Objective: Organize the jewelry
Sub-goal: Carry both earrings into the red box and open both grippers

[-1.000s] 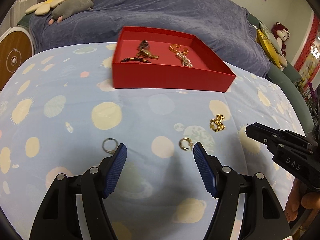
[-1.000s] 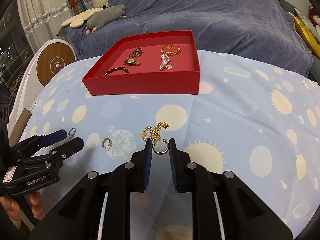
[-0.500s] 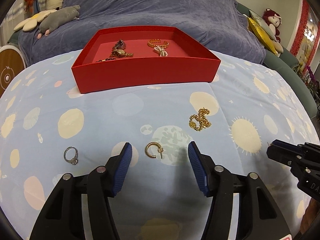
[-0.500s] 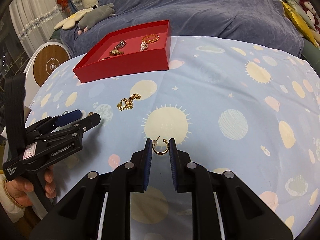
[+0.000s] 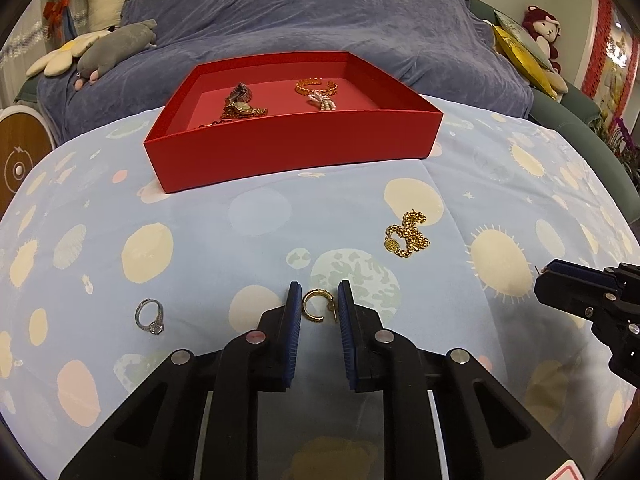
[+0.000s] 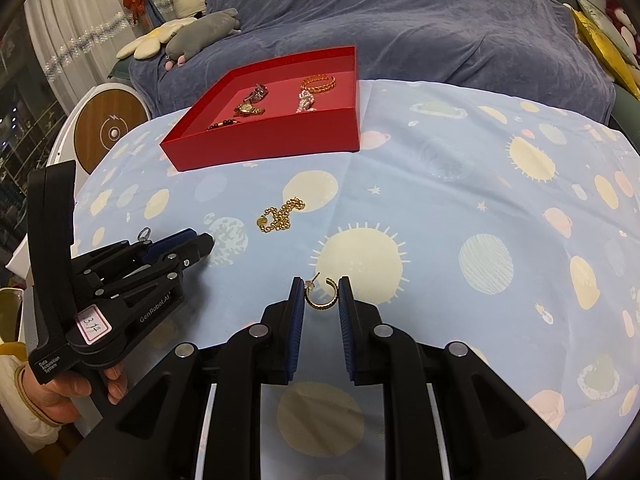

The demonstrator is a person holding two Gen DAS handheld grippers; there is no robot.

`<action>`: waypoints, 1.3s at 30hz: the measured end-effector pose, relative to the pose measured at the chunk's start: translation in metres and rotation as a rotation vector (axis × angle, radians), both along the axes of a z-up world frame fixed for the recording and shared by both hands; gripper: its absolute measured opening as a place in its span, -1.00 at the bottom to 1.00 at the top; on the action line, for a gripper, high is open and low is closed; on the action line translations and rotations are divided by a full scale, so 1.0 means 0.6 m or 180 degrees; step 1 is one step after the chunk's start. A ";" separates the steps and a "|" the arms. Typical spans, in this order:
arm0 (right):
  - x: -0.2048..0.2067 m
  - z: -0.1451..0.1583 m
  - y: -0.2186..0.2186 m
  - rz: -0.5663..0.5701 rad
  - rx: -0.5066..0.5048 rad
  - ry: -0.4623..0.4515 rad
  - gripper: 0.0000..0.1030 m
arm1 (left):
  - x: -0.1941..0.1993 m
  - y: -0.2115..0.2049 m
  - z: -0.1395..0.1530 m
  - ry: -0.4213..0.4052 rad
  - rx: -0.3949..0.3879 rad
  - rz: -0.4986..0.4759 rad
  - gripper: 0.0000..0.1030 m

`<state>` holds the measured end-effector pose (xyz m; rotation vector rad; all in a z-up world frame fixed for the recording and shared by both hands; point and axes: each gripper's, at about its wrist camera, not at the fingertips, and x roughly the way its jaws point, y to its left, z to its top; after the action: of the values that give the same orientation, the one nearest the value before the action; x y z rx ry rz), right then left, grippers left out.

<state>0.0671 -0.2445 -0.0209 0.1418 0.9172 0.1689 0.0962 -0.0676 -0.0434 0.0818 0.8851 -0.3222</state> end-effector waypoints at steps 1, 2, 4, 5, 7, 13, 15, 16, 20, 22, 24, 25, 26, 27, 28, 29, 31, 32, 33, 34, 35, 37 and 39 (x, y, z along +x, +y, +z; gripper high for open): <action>0.002 0.004 0.002 0.0004 0.0011 -0.0016 -0.68 | 0.000 0.003 0.004 0.0002 -0.0028 0.0012 -0.69; 0.004 0.010 0.004 0.0010 0.0022 -0.0040 -0.68 | 0.001 0.006 0.011 -0.0004 -0.0063 0.0020 -0.69; 0.010 0.025 0.011 0.0029 0.0031 -0.0109 -0.68 | 0.003 0.014 0.030 -0.0036 -0.0143 0.0022 -0.69; 0.014 0.033 0.014 0.0032 0.0033 -0.0149 -0.68 | 0.005 0.019 0.043 -0.0066 -0.0176 0.0029 -0.69; 0.032 0.053 0.019 0.0029 0.0060 -0.0223 -0.68 | 0.012 0.029 0.071 -0.0140 -0.0234 0.0046 -0.69; 0.124 0.121 0.031 0.0056 0.0059 -0.0503 -0.68 | 0.083 0.063 0.146 -0.0256 -0.0361 0.0112 -0.69; 0.164 0.129 0.035 0.0040 0.0074 -0.0504 -0.68 | 0.120 0.065 0.158 -0.0289 -0.0373 0.0155 -0.69; 0.186 0.130 0.036 0.0018 0.0092 -0.0495 -0.68 | 0.140 0.062 0.161 -0.0291 -0.0366 0.0140 -0.69; 0.258 0.109 0.044 -0.0034 0.0121 -0.0426 -0.68 | 0.207 0.050 0.148 -0.0260 -0.0386 0.0216 -0.69; 0.287 0.089 0.046 -0.0054 0.0137 -0.0355 -0.68 | 0.233 0.042 0.134 -0.0233 -0.0388 0.0209 -0.69; 0.312 0.066 0.046 -0.0074 0.0139 -0.0269 -0.68 | 0.255 0.033 0.116 -0.0200 -0.0361 0.0208 -0.69; 0.320 0.056 0.046 -0.0088 0.0135 -0.0238 -0.68 | 0.261 0.030 0.108 -0.0181 -0.0359 0.0196 -0.69; 0.327 0.047 0.045 -0.0098 0.0129 -0.0214 -0.68 | 0.268 0.027 0.101 -0.0161 -0.0358 0.0201 -0.69; 0.335 0.038 0.045 -0.0101 0.0126 -0.0190 -0.68 | 0.273 0.026 0.095 -0.0147 -0.0358 0.0208 -0.69; 0.339 0.033 0.046 -0.0100 0.0126 -0.0175 -0.68 | 0.279 0.025 0.089 -0.0132 -0.0359 0.0205 -0.69; 0.343 0.027 0.046 -0.0095 0.0123 -0.0158 -0.68 | 0.283 0.024 0.084 -0.0120 -0.0351 0.0209 -0.68; 0.348 0.016 0.049 -0.0070 0.0111 -0.0131 -0.67 | 0.289 0.022 0.075 -0.0084 -0.0339 0.0209 -0.68; 0.349 0.013 0.049 -0.0063 0.0112 -0.0125 -0.66 | 0.292 0.022 0.070 -0.0054 -0.0344 0.0206 -0.67; 0.348 0.012 0.048 -0.0084 0.0105 -0.0138 -0.65 | 0.296 0.024 0.067 -0.0041 -0.0333 0.0239 -0.66; 0.348 0.012 0.046 -0.0090 0.0118 -0.0148 -0.61 | 0.296 0.027 0.065 -0.0033 -0.0359 0.0252 -0.62; 0.346 0.014 0.043 -0.0100 0.0133 -0.0163 -0.61 | 0.297 0.028 0.065 -0.0022 -0.0396 0.0245 -0.52; 0.338 0.024 0.037 -0.0127 0.0165 -0.0211 -0.61 | 0.294 0.035 0.069 -0.0047 -0.0419 0.0278 -0.41; 0.322 0.042 0.029 -0.0147 0.0204 -0.0277 -0.58 | 0.286 0.044 0.078 -0.0080 -0.0442 0.0313 -0.36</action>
<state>0.2603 -0.2270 0.0040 0.2132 0.8215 0.1604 0.2678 -0.0411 0.0036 -0.0856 0.8367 -0.2894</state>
